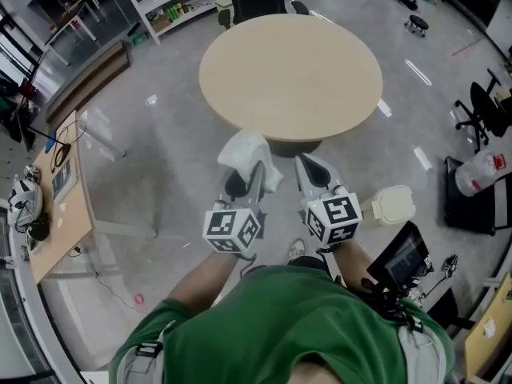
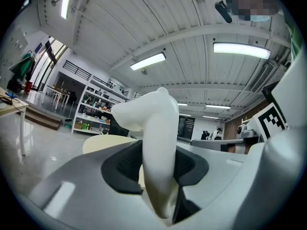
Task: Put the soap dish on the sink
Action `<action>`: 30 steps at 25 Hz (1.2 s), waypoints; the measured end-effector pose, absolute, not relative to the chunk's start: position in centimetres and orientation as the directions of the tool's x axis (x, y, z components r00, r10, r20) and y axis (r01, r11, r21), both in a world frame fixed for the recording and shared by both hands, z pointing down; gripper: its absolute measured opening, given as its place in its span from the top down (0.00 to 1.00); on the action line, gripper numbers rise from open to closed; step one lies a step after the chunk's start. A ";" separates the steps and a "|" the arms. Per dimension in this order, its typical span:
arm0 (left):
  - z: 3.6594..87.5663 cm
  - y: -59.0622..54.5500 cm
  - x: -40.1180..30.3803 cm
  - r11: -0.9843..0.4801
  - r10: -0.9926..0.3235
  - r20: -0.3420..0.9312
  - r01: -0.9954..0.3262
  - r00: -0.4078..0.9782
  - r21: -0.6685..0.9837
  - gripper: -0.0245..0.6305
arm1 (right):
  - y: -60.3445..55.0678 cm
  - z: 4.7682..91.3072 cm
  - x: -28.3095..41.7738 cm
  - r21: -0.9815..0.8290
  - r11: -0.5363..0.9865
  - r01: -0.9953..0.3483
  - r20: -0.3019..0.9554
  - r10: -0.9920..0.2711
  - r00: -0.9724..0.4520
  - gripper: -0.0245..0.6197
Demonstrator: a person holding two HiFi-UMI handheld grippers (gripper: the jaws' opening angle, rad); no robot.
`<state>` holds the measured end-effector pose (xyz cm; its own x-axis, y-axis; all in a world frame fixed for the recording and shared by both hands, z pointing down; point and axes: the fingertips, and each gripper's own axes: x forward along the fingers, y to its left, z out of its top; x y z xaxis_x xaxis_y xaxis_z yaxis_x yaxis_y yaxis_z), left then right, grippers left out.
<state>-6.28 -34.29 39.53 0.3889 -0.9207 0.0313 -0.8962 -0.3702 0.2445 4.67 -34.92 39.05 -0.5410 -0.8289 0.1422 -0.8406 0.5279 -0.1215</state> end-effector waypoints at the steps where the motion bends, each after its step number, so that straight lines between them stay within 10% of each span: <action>1: 39.6 -35.0 -5.8 -0.363 -0.923 0.035 -0.900 0.382 0.242 0.73 | -35.7 39.2 5.1 -0.126 0.533 -0.837 0.143 -0.825 -0.547 0.96; 30: 42.4 -53.5 -4.8 -0.391 -0.900 0.077 -0.873 0.429 0.290 0.73 | -54.0 41.5 6.2 -0.125 0.481 -0.868 0.213 -0.841 -0.497 0.96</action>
<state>-4.85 -53.46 42.37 0.4291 -0.9000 0.0771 -0.8732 -0.3914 0.2905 6.23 -54.03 41.53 -0.4968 -0.8414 0.2128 -0.8679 0.4808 -0.1250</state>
